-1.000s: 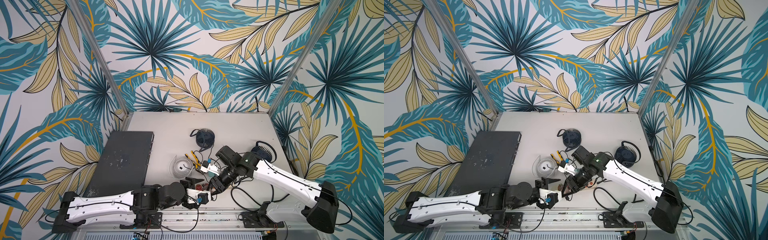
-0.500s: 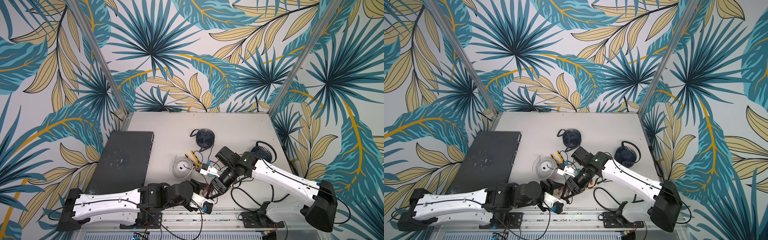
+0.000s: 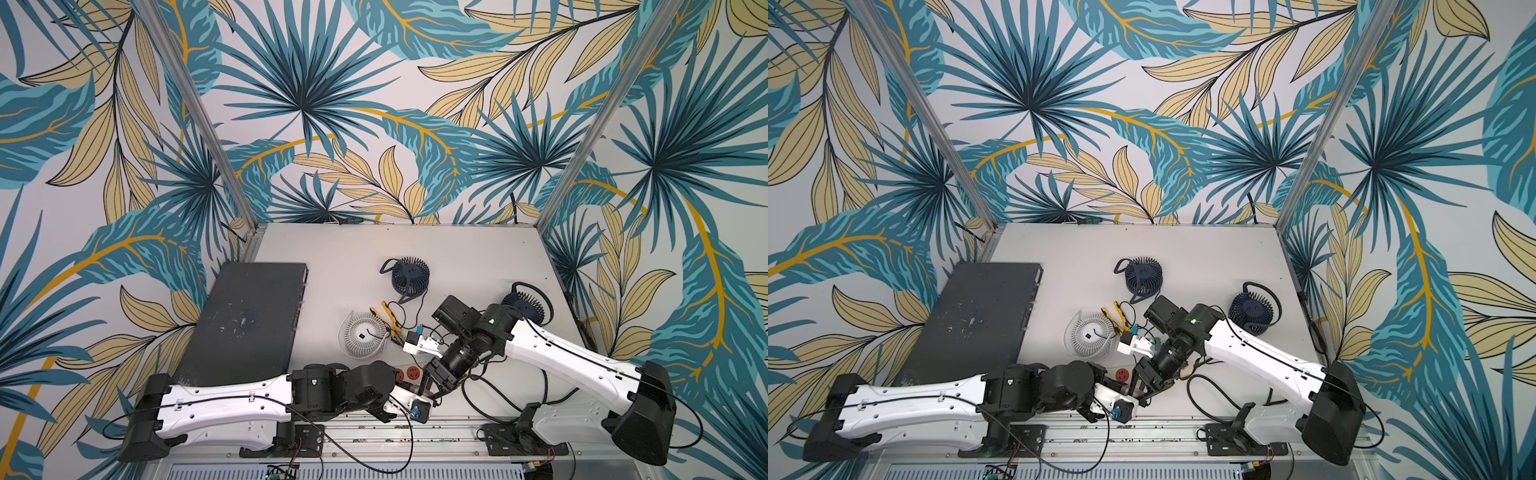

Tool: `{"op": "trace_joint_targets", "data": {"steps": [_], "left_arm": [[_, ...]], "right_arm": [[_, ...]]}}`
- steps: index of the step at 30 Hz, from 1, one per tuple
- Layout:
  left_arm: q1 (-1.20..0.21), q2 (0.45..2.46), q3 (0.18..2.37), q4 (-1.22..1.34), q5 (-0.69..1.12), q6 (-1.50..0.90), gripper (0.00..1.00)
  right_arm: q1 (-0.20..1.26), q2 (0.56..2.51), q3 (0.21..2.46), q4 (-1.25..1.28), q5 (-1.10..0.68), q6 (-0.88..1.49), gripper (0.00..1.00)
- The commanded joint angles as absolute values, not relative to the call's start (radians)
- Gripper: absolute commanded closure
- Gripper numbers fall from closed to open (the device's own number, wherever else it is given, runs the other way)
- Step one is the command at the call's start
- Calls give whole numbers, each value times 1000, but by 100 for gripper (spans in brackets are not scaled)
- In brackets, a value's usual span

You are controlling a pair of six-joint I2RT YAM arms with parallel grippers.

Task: Plug the desk fan into the power strip
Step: Adjust the plug.

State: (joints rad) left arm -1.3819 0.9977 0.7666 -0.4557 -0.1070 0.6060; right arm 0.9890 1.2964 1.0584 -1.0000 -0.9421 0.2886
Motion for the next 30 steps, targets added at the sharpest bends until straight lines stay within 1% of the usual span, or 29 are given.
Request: {"op": "trace_joint_targets", "data": {"steps": [1, 2, 3, 4, 6, 9, 12, 17, 20, 25, 27, 30], "left_arm": [[-1393, 984, 758, -356, 3, 472, 91], [-1388, 978, 746, -336, 9, 439, 89], [-1382, 972, 734, -316, 13, 407, 78], [-1372, 966, 723, -301, 21, 379, 71], [-1350, 952, 706, -288, 44, 339, 60], [-1321, 935, 688, -287, 73, 312, 52], [-1308, 932, 689, -287, 92, 301, 52], [-1301, 958, 701, -287, 142, 305, 66], [-1301, 971, 706, -248, 157, 307, 69], [-1301, 983, 707, -207, 173, 299, 64], [-1301, 994, 711, -201, 186, 298, 60], [-1301, 1004, 713, -196, 194, 302, 59]], "right_arm": [[965, 1270, 1050, -895, -887, 316, 90], [962, 1269, 1047, -888, -883, 320, 89], [960, 1267, 1044, -881, -878, 324, 89], [958, 1264, 1042, -873, -877, 326, 90], [951, 1262, 1040, -867, -877, 327, 90], [942, 1262, 1036, -862, -883, 325, 89], [940, 1267, 1027, -850, -908, 324, 89], [941, 1273, 1019, -842, -924, 320, 88], [940, 1270, 1011, -826, -929, 327, 88], [941, 1274, 993, -813, -948, 329, 88], [940, 1277, 990, -813, -954, 325, 88], [941, 1280, 989, -815, -962, 323, 87]]}}
